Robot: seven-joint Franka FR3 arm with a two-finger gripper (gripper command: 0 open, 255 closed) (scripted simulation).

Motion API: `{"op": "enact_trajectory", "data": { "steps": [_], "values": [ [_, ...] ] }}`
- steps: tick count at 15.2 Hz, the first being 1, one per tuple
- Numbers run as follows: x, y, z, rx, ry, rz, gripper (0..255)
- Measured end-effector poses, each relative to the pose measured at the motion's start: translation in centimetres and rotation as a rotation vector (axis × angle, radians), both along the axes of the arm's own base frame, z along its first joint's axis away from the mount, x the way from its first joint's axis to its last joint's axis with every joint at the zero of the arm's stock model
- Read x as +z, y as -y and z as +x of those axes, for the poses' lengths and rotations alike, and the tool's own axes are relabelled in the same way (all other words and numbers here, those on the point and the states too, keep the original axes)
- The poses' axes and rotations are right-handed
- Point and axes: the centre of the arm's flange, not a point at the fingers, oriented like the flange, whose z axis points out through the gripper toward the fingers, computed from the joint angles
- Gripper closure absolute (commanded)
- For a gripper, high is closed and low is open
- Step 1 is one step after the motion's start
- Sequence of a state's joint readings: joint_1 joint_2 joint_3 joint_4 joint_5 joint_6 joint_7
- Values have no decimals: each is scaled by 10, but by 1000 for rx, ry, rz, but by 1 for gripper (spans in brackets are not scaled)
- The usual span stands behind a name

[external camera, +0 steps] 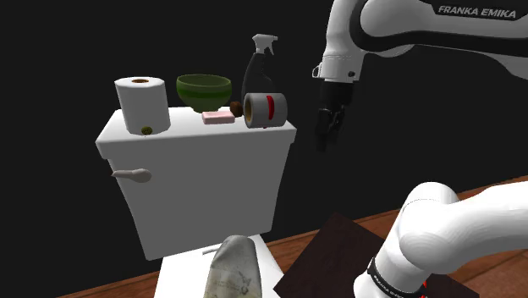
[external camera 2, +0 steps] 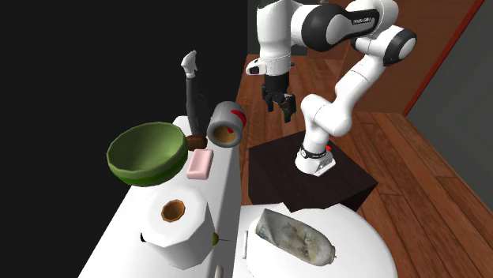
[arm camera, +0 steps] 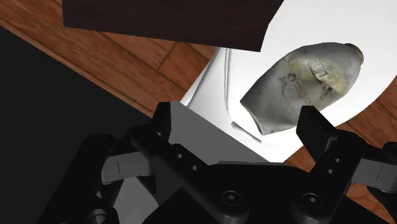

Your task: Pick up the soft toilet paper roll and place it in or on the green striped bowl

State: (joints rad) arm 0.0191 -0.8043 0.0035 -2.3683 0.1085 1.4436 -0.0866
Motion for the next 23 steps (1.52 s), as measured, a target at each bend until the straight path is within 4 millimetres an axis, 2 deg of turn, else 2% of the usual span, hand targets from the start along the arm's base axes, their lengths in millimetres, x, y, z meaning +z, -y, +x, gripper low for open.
{"op": "enact_trajectory", "data": {
  "steps": [1,3,5,8,12,15,20,23],
  "values": [
    [0,0,0,0,0,0,0],
    [-6,14,-8,89,129,41,0],
    [-11,32,-16,241,347,104,0],
    [-23,70,-15,491,703,204,0],
    [-39,113,0,832,1196,331,0],
    [-53,111,18,914,1313,347,0],
    [-64,94,33,926,1329,348,0],
    [-65,91,35,926,1330,348,0]
  ]
}}
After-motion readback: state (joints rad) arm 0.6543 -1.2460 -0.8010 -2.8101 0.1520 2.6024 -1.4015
